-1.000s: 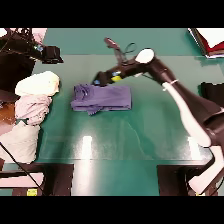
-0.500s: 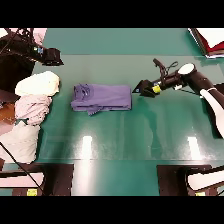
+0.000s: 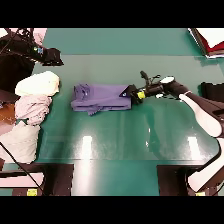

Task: Fold the shirts.

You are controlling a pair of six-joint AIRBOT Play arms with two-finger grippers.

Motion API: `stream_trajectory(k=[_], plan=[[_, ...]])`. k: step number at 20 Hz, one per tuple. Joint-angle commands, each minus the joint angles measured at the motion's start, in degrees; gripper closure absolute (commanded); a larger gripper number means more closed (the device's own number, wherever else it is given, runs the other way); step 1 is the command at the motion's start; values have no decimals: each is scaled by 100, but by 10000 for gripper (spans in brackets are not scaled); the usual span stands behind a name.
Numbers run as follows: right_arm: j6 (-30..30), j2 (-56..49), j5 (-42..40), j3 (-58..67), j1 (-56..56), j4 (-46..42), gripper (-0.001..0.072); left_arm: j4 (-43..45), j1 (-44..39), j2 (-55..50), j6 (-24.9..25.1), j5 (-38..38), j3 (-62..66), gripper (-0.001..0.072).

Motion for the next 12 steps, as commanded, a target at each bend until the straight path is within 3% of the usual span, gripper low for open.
stream_trajectory(k=[1, 3, 8, 12], plan=[[-74, -409, -129, 664, 313, 229, 343, -2, 0, -2, 0, -28, 0, 681], [-275, -435, -181, 916, 350, 201, 694, -11, 0, -2, -4, -81, 0, 680], [-306, 155, -501, 717, -184, -37, 690, -68, -251, -2, -2, -214, 0, 680], [-306, 1473, -802, -330, -1633, -466, 691, -70, -798, -2, 4, -136, 0, 681]])
